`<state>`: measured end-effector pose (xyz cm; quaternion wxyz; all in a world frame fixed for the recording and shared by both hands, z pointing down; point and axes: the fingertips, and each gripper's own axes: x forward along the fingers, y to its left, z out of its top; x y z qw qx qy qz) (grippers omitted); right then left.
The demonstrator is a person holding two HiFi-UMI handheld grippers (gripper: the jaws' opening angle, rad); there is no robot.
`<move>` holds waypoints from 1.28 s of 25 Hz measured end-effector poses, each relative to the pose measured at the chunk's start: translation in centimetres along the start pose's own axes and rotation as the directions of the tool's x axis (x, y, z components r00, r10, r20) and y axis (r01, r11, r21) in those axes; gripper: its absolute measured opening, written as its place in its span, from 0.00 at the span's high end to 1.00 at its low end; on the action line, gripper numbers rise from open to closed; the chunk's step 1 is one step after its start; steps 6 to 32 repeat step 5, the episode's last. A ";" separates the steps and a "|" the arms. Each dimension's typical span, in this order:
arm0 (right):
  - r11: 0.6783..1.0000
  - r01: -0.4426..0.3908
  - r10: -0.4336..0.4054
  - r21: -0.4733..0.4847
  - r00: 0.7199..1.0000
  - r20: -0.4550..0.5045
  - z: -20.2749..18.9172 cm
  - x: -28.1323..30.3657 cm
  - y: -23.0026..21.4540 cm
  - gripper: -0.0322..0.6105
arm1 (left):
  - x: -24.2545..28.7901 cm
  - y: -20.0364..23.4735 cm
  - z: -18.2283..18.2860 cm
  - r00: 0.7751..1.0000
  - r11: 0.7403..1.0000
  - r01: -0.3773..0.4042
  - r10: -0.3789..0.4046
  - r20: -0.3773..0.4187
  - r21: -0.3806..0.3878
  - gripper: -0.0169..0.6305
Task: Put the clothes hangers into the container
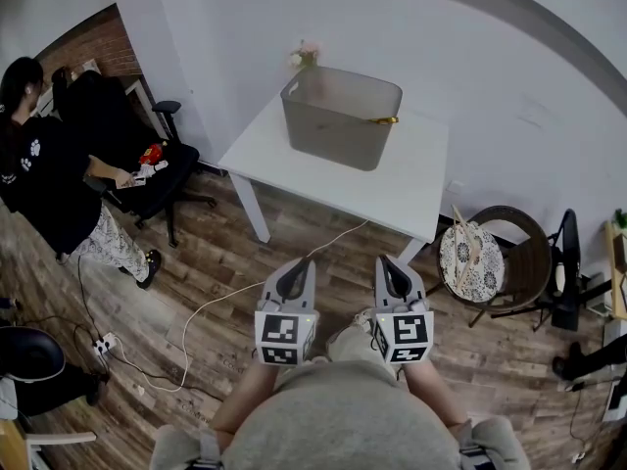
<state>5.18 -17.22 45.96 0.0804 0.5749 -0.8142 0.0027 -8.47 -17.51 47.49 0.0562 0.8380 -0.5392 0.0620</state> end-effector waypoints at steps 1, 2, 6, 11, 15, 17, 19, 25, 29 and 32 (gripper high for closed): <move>1.000 0.000 0.000 -0.001 1.000 0.000 0.0 0.0 0.0 0.95 | 0.0 0.1 0.0 1.000 1.000 -0.001 0.001 0.000 0.000 0.94; 1.000 -0.001 0.001 -0.002 1.000 0.000 0.0 0.1 0.1 0.95 | 0.0 0.1 0.0 1.000 1.000 -0.002 0.002 0.000 0.000 0.94; 1.000 -0.003 0.003 -0.002 1.000 0.000 0.0 0.3 0.3 0.95 | 0.1 0.3 0.0 1.000 1.000 0.001 -0.001 0.002 -0.005 0.94; 1.000 -0.003 0.003 -0.002 1.000 0.000 0.0 0.3 0.3 0.95 | 0.1 0.3 0.0 1.000 1.000 0.001 -0.001 0.002 -0.005 0.94; 1.000 -0.003 0.003 -0.002 1.000 0.000 0.0 0.3 0.3 0.95 | 0.1 0.3 0.0 1.000 1.000 0.001 -0.001 0.002 -0.005 0.94; 1.000 -0.003 0.003 -0.002 1.000 0.000 0.0 0.3 0.3 0.95 | 0.1 0.3 0.0 1.000 1.000 0.001 -0.001 0.002 -0.005 0.94; 1.000 -0.003 0.003 -0.002 1.000 0.000 0.0 0.3 0.3 0.95 | 0.1 0.3 0.0 1.000 1.000 0.001 -0.001 0.002 -0.005 0.94; 1.000 -0.003 0.003 -0.002 1.000 0.000 0.0 0.3 0.3 0.95 | 0.1 0.3 0.0 1.000 1.000 0.001 -0.001 0.002 -0.005 0.94; 1.000 -0.003 0.003 -0.002 1.000 0.000 0.0 0.3 0.3 0.95 | 0.1 0.3 0.0 1.000 1.000 0.001 -0.001 0.002 -0.005 0.94; 1.000 -0.003 0.003 -0.002 1.000 0.000 0.0 0.3 0.3 0.95 | 0.1 0.3 0.0 1.000 1.000 0.001 -0.001 0.002 -0.005 0.94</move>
